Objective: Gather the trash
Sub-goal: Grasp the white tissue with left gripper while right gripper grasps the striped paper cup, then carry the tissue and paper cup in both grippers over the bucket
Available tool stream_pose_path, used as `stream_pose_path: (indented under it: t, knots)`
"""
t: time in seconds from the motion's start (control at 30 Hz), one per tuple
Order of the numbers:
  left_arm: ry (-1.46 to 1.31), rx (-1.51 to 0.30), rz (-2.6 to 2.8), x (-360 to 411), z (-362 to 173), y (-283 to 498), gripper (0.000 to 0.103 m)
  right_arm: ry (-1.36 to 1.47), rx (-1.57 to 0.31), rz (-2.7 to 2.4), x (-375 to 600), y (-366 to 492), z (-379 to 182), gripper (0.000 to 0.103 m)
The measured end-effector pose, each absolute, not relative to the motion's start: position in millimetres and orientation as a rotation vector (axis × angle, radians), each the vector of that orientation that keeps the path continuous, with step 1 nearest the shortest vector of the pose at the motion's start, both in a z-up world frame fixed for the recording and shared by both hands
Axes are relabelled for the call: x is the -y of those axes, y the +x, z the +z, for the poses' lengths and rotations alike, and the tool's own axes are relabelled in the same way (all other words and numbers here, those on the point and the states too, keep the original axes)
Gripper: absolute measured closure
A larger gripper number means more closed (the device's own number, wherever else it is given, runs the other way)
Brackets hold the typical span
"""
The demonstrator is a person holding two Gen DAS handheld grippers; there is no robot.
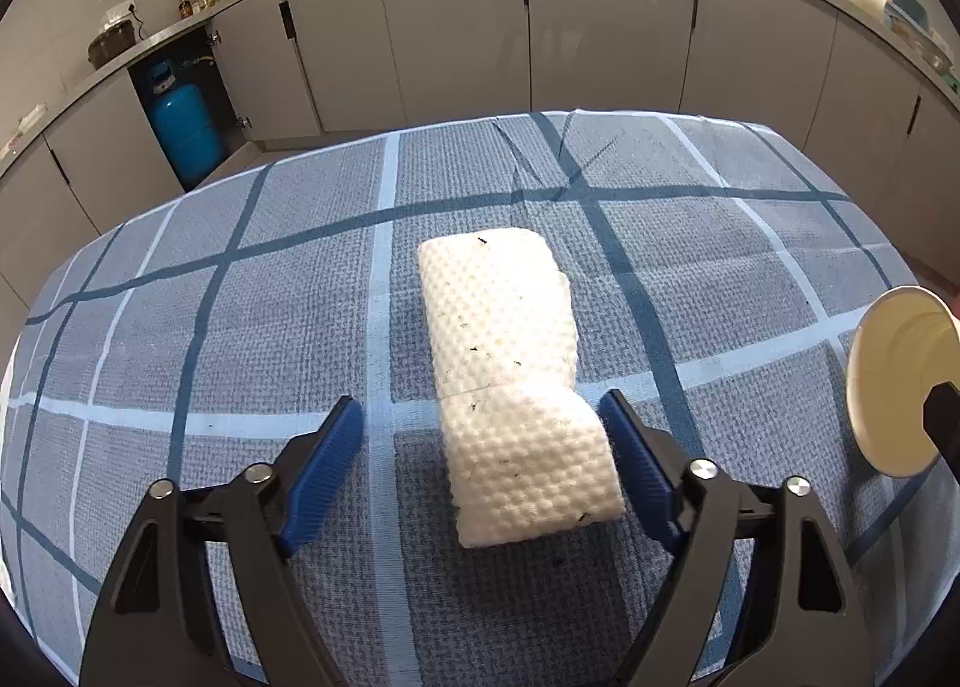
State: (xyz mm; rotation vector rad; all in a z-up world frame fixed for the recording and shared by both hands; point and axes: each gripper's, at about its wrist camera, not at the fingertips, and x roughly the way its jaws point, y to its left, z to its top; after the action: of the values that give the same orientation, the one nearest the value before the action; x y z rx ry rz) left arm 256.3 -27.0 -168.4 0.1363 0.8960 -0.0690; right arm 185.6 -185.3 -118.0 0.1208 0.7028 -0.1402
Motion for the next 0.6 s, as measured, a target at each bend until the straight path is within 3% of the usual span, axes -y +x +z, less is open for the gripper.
stream_pose_path:
  t: [0.17, 0.37, 0.6]
  knots:
    - [0.132, -0.886, -0.074, 26.5, -167.3, 253.8, 0.039, 0.124, -0.707, -0.136, 185.3, 185.3, -119.9, 0.016]
    - [0.125, -0.869, -0.071, 23.4, -164.1, 251.7, 0.077, 0.124, -0.712, -0.134, 183.9, 184.6, -123.2, 0.016]
    - [0.11, -0.858, -0.077, 20.5, -161.1, 250.9, 0.086, 0.124, -0.709, -0.133, 184.5, 182.9, -123.8, 0.016]
